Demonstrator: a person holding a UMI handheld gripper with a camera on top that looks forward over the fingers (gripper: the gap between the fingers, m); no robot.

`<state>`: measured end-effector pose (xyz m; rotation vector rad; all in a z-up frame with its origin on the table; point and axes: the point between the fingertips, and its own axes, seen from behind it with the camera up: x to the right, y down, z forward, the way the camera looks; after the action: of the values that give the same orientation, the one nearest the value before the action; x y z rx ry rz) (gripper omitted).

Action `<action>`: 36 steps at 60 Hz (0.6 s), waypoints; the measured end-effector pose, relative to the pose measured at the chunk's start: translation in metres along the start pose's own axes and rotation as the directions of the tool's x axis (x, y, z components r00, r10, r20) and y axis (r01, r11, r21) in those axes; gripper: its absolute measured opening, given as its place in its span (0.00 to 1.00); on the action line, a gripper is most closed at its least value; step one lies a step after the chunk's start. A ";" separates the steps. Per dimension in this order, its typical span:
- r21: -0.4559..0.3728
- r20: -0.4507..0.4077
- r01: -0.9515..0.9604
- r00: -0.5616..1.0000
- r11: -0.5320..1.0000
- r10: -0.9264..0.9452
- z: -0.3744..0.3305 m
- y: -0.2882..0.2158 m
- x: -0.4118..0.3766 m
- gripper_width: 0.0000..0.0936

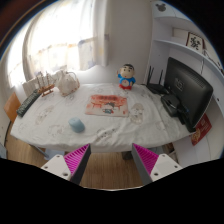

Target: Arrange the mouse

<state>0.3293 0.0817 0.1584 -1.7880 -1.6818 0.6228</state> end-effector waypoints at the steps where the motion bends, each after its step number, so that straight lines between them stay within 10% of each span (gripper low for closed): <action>1: -0.001 0.005 0.000 1.000 1.000 0.000 0.001 0.000 -0.002 0.91; 36: 0.072 0.212 0.132 0.967 0.989 -0.144 0.068 -0.006 -0.171 0.91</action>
<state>0.2631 -0.0808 0.1037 -1.5930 -1.8943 0.8195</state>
